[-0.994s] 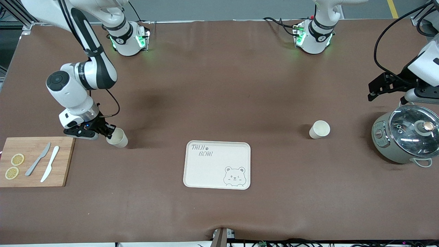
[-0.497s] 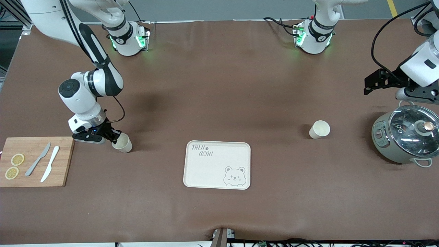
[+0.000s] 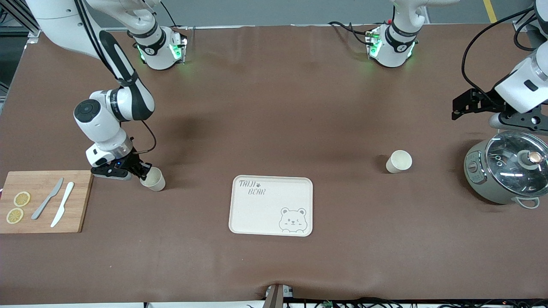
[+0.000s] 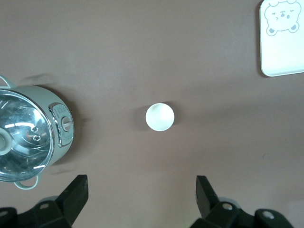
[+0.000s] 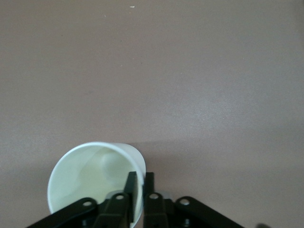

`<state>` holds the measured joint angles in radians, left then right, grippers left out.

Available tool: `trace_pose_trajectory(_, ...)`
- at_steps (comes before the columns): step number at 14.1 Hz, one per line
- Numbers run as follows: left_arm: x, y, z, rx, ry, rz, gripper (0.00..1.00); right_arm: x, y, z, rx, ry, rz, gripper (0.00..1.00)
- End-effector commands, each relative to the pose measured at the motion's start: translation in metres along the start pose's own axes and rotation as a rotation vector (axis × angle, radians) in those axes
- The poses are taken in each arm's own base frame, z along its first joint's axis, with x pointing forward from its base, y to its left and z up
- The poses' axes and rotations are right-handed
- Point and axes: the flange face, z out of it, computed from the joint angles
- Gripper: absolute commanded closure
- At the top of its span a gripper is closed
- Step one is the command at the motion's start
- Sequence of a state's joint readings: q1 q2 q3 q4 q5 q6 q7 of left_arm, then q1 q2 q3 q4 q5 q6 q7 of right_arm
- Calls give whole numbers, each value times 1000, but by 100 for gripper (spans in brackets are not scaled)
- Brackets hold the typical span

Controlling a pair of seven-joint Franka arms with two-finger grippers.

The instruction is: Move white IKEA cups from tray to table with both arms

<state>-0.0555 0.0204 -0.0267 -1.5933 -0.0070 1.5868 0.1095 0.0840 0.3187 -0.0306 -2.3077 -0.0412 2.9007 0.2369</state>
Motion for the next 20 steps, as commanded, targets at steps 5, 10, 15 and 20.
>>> trace_pose_trajectory(5, 2, 3, 1, -20, -6, 3, 0, 9, 3, -1, 6, 13, 8, 0)
trace_pose_trajectory(10, 2, 1, 2, -22, -8, 1, 0, 29, 3, -50, -10, -54, 14, 0)
trace_pose_trajectory(15, 3, 1, 2, -14, -8, 15, 0, 52, 0, -170, -47, -214, 17, 0)
trace_pose_trajectory(20, 2, 1, 0, -20, -5, 17, 0, 72, -1, -296, -67, -298, 0, 0)
